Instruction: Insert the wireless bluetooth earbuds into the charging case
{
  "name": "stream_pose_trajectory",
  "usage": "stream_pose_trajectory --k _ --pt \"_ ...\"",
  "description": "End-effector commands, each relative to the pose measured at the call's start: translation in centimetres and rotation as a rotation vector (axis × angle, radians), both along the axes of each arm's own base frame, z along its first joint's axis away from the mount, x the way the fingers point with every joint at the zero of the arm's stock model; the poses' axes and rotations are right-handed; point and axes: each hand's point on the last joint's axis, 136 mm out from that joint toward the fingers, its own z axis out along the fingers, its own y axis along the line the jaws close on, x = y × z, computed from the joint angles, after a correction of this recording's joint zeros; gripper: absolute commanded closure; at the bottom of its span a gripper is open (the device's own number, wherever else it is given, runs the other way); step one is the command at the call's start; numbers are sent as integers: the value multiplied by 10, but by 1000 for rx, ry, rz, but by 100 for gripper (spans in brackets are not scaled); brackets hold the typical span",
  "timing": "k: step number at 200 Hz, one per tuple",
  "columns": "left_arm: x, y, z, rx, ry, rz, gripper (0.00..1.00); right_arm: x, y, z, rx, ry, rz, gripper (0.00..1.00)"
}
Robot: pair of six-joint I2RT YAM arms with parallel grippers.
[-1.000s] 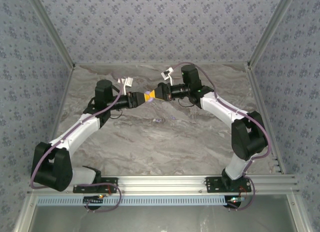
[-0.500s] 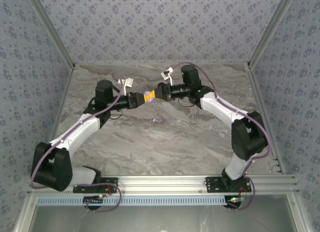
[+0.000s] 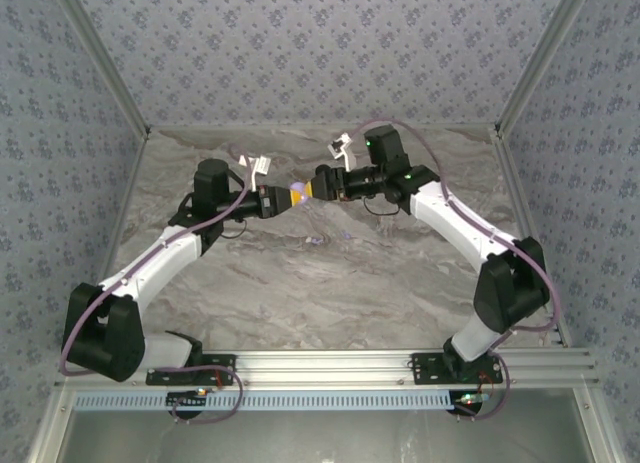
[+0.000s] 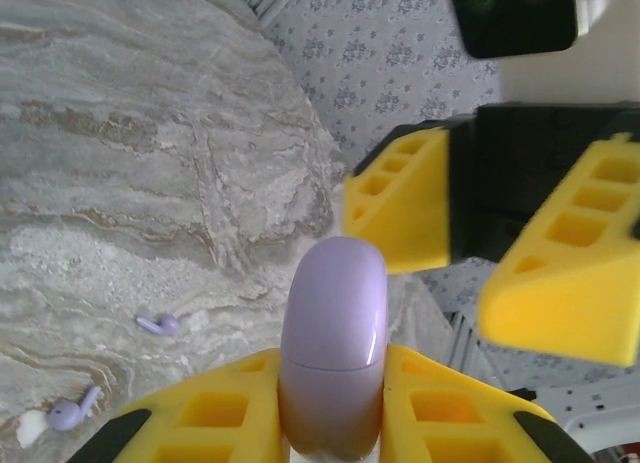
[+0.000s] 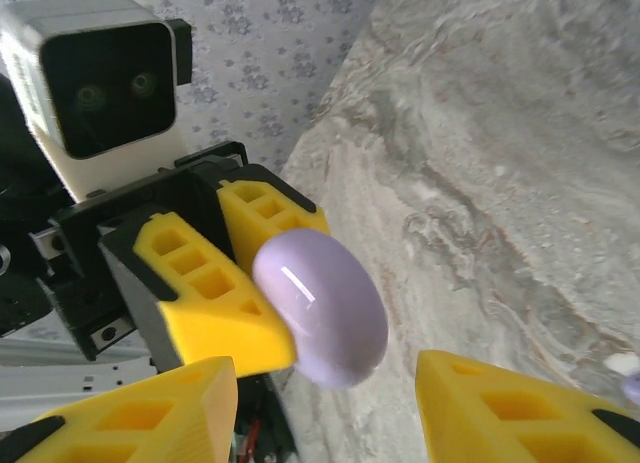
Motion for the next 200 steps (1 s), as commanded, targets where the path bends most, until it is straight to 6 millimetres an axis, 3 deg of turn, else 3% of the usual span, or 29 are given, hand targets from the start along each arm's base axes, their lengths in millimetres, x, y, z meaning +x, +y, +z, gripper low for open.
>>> stream_pose_trajectory --k 1,72,148,200 --pt "-3 -7 29 7 -293 -54 75 -7 -21 14 -106 -97 -35 47" --pt "-16 -13 45 69 -589 -150 75 -21 -27 24 -152 -153 -7 46" --pt "-35 -23 45 65 -642 -233 76 -29 -19 26 -143 -159 34 45" --pt "-47 -26 45 66 -655 -283 76 -18 -24 21 -185 -151 -25 45"
